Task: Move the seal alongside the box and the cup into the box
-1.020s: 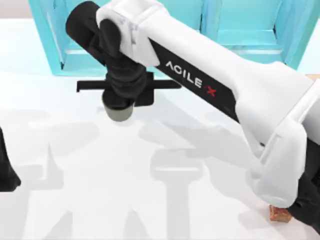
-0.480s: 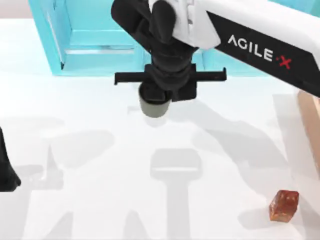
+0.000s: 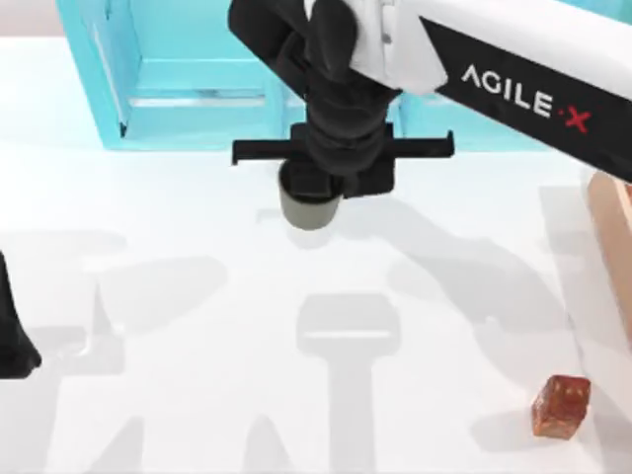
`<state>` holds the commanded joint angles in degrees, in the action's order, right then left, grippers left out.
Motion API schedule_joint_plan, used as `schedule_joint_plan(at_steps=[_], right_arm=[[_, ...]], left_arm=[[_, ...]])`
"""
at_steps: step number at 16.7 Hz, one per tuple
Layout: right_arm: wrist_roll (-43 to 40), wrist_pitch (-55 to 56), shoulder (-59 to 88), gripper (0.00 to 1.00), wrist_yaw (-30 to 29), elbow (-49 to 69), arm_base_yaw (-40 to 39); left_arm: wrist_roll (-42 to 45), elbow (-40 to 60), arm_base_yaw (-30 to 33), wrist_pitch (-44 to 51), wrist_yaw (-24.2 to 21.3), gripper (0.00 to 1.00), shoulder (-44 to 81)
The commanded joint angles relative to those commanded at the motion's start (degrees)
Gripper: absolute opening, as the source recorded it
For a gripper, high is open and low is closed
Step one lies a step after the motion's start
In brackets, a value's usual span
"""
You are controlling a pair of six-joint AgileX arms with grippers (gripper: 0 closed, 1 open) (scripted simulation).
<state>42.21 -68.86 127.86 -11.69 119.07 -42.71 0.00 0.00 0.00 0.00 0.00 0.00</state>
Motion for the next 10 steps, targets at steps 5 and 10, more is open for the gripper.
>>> schedule_joint_plan(at_steps=[5,10], right_arm=[[-10.22,-0.26,-6.24,0.00,1.86,-7.53,9.70],[-28.62,-0.77,-18.79,0.00,5.03,-22.73,27.75]], left_arm=[[0.00,0.00,0.00,0.00,0.00,1.00,0.00],[0.00,0.00,0.00,0.00,0.00,1.00,0.00]])
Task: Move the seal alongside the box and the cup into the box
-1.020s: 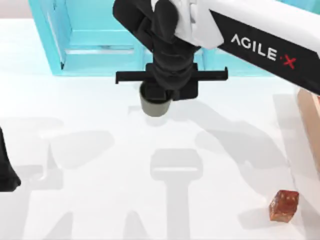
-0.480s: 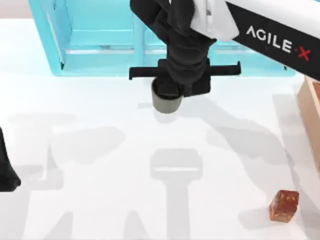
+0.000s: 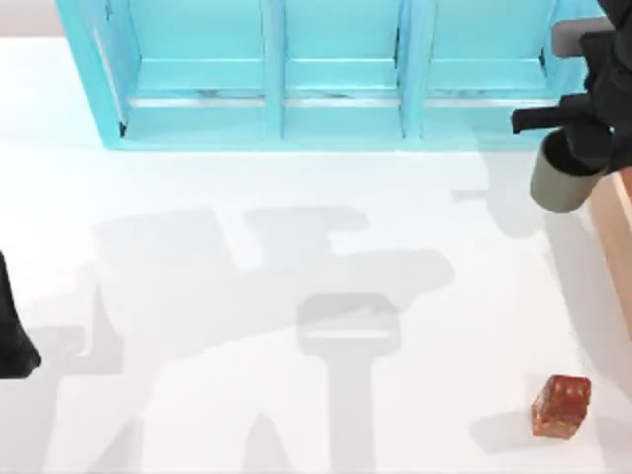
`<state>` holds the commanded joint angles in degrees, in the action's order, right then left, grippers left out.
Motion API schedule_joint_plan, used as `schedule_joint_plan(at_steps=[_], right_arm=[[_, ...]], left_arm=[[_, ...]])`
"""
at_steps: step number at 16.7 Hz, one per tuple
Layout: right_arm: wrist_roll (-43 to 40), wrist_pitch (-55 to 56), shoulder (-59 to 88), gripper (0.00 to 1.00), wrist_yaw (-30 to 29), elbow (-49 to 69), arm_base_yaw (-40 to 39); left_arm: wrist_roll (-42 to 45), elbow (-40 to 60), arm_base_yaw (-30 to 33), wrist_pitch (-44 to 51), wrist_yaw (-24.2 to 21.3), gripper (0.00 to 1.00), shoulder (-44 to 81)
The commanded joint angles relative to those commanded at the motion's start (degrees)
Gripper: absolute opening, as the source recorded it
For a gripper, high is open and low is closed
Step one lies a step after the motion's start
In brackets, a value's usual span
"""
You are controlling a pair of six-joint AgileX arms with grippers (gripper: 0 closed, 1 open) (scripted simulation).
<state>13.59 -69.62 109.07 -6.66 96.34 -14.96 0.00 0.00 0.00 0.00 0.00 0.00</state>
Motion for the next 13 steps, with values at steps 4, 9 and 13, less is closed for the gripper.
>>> schedule_joint_plan(at_steps=[4,9,13], right_arm=[[-17.31,0.40,-11.69,0.00,2.80,-14.61,17.09],[-36.87,2.62,-23.30,0.00,5.29,-30.30,37.50],[-44.13,4.87,-28.42,0.00,6.01,-36.53,45.05]], left_arm=[[0.00,0.00,0.00,0.00,0.00,1.00,0.00],[0.00,0.00,0.00,0.00,0.00,1.00,0.00],[0.00,0.00,0.00,0.00,0.00,1.00,0.00]])
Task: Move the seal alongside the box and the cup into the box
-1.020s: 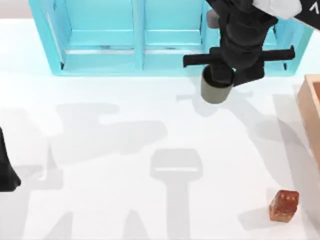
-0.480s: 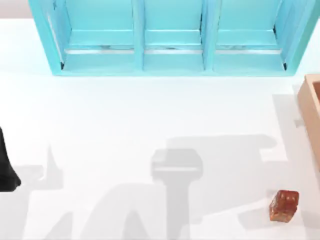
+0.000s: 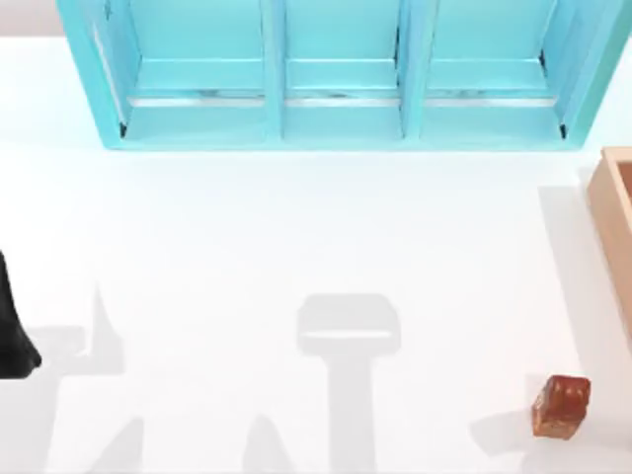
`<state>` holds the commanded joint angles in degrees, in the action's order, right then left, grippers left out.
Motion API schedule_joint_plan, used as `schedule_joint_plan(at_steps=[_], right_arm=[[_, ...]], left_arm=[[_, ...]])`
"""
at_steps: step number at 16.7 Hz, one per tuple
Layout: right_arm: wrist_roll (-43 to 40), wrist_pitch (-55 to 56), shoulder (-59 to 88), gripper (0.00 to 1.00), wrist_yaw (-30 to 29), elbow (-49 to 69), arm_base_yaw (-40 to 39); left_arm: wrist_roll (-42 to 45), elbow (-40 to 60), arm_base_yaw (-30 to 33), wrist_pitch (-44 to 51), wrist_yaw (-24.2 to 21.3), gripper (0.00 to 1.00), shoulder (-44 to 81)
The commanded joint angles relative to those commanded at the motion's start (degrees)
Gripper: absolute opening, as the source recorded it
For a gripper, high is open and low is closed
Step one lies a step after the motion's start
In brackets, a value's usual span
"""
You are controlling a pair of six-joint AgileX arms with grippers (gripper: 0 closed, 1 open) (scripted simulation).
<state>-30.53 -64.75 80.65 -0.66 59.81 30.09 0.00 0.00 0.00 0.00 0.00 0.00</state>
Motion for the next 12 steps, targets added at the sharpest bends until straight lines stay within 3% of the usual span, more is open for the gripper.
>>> schedule_joint_plan(at_steps=[7,12], right_arm=[[-0.61,0.92,0.30,0.00,0.47,0.46,0.34],[-1.29,12.10,0.40,0.00,4.49,2.42,0.48]], left_arm=[[0.00,0.00,0.00,0.00,0.00,1.00,0.00],[0.00,0.00,0.00,0.00,0.00,1.00,0.00]])
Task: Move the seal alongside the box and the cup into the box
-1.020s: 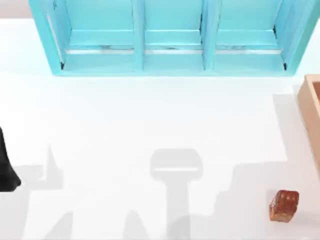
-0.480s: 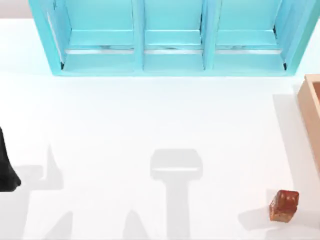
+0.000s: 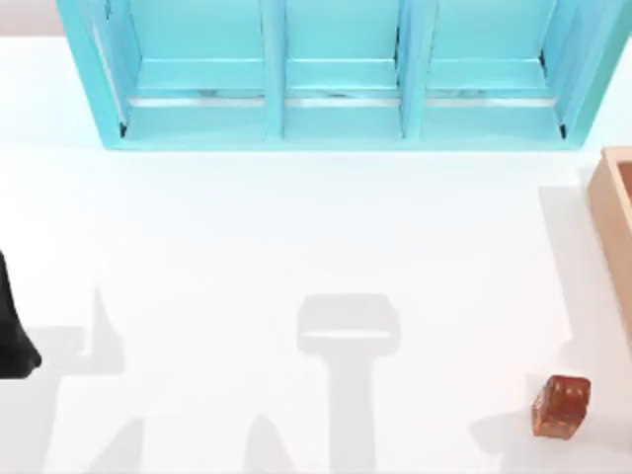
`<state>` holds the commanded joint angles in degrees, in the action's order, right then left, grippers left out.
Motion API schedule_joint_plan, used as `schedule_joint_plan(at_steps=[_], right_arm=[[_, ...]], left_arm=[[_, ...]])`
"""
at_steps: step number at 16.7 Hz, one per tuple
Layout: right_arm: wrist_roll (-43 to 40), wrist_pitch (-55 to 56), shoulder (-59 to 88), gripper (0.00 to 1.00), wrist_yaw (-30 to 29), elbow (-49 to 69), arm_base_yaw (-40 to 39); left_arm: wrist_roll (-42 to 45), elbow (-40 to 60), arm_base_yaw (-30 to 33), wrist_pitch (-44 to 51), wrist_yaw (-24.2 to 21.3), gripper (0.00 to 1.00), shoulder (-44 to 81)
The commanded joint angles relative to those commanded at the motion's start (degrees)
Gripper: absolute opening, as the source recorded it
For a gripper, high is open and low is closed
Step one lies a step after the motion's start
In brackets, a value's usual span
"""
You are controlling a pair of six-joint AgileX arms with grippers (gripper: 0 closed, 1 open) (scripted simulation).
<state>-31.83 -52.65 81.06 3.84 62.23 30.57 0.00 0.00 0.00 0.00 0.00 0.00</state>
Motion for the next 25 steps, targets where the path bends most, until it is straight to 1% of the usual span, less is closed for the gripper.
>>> schedule_joint_plan(at_steps=[2,4,9,14,25], right_arm=[[0.40,4.06,0.44,0.00,0.90,-1.59,-0.73],[1.14,6.03,1.10,0.00,0.45,-4.90,-1.58],[2.50,4.04,3.17,0.00,-3.94,-13.84,-1.85],[2.84,3.86,3.00,0.00,-4.66,-14.70,-1.95],[2.84,3.86,3.00,0.83,-4.66,-14.70,-1.95]], left_arm=[[0.00,0.00,0.00,0.00,0.00,1.00,0.00],[0.00,0.00,0.00,0.00,0.00,1.00,0.00],[0.00,0.00,0.00,0.00,0.00,1.00,0.00],[0.00,0.00,0.00,0.00,0.00,1.00,0.00],[0.00,0.00,0.00,0.00,0.00,1.00,0.00]])
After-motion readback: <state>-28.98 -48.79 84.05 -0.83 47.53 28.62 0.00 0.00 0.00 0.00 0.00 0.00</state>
